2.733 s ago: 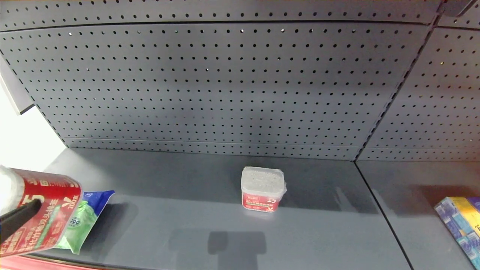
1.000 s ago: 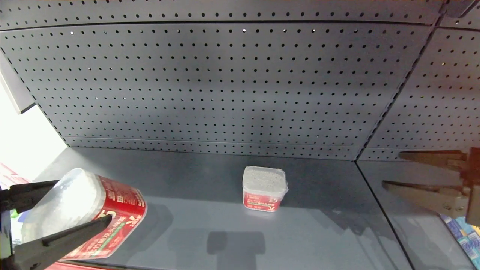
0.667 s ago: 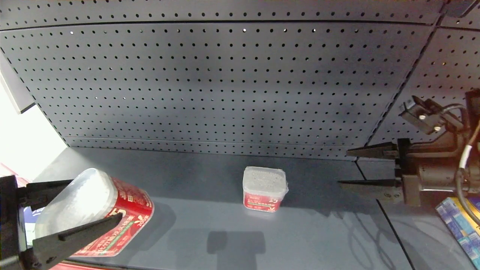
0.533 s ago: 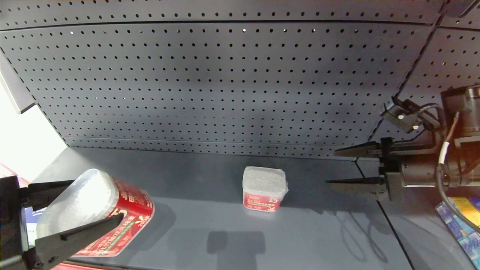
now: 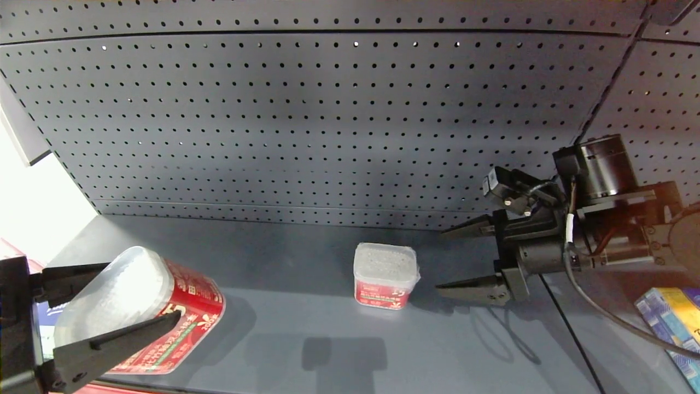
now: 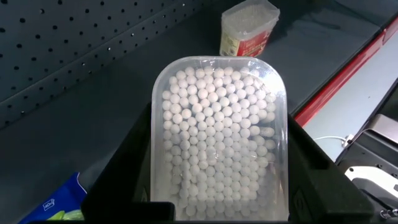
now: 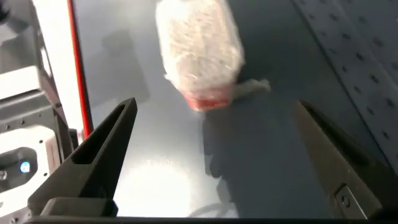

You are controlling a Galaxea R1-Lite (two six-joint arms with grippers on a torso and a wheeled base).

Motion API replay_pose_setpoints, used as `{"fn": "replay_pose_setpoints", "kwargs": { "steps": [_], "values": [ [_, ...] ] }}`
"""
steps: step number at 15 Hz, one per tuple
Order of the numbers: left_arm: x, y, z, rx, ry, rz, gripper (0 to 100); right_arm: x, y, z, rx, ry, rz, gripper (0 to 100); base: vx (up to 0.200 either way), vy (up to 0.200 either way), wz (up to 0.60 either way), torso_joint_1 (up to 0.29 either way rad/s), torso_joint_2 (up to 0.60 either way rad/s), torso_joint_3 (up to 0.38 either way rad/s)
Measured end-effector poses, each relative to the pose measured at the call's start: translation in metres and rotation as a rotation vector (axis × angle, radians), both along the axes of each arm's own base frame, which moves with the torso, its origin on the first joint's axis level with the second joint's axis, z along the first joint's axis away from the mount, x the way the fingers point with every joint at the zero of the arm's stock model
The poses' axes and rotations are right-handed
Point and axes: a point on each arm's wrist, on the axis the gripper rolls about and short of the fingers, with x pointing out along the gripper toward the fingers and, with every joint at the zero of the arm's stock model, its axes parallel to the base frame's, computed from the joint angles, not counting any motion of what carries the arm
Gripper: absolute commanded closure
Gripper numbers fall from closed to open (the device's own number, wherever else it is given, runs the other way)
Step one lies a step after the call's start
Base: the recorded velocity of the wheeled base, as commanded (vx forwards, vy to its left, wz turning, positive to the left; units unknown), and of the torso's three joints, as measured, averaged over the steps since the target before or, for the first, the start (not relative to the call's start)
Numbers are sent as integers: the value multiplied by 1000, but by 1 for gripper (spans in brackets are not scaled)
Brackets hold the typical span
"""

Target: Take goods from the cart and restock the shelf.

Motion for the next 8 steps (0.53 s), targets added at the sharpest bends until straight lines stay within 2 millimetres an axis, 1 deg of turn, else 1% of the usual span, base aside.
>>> {"fn": "replay_pose_setpoints", "kwargs": {
  "steps": [4,8],
  "values": [
    [-1,0,1,0,-5,5,100,11,12,-7,-15,-8,44,0,0,0,0,0,0,0],
    [-1,1,1,-2,-9,6,100,16,26,-8,-15,-11,77,0,0,0,0,0,0,0]
  ]
}}
